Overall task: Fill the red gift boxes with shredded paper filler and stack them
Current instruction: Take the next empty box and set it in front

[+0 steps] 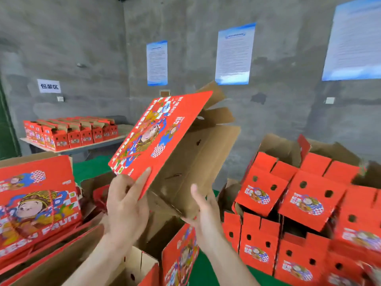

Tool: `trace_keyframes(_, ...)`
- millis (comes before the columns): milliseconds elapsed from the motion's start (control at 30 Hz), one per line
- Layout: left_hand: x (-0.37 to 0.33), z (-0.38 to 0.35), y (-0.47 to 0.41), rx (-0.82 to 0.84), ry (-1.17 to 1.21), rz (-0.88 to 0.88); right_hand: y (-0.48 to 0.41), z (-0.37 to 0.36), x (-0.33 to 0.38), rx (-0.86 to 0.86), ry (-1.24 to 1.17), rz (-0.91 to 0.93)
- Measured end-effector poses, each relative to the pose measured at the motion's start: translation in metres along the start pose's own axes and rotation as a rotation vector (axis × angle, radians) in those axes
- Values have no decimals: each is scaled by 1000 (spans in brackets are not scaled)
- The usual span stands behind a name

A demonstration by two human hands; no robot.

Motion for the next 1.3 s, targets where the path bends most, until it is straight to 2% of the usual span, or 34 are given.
trace_keyframes(100,-66,-12,36,208,98,-29,28,75,35,-387,243,64)
trace_keyframes(133,-88,-18,45,322,128,-40,43,100,44,-455,333,82)
trace_keyframes(200,-133,-27,61,556,201,-113,75,143,60,-480,521,115)
trace_keyframes(300,-196,-25,64,715,343,-298,119,197,75,-411,791,68)
trace_keyframes(367,-228,-20,58,670,384,-370,148,232,85,-341,948,6)
trace_keyframes(467,-266,-20,58,616,321,-465,191,276,102,-207,1295,-90)
trace_keyframes(533,-282,-31,71,700,307,-483,221,298,102,-105,1461,-208)
trace_keyframes(633,-300,-52,108,864,276,-457,263,323,88,14,1632,-484)
trace_keyframes(767,-323,-84,190,1246,220,-358,310,327,50,218,1636,-692)
trace_keyframes(833,-334,-95,236,1451,154,-338,328,330,35,182,1588,-686)
trace_keyframes(900,-347,-96,269,1589,143,-302,339,336,31,71,1612,-623)
trace_keyframes(967,-354,-98,285,1624,139,-279,347,344,30,-30,1639,-572)
trace_keyframes(1033,-356,-104,288,1573,165,-264,351,346,31,-117,1630,-541)
trace_keyframes(1133,-341,-121,288,1575,222,-192,347,341,35,-187,1616,-501)
trace_keyframes(1200,-325,-130,287,1598,234,-169,347,341,36,-199,1502,-488)
trace_keyframes(1300,-304,-137,288,1609,229,-186,362,352,26,-205,1190,-550)
Point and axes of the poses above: each hand's wrist, its own y-axis away from the middle knuckle, its own z-axis out of the back of the hand, x = y × z, the point moved 8 cm from there along -y, towards the middle knuckle, and after that the axes turned 7 degrees about x, right-handed, at the moved point
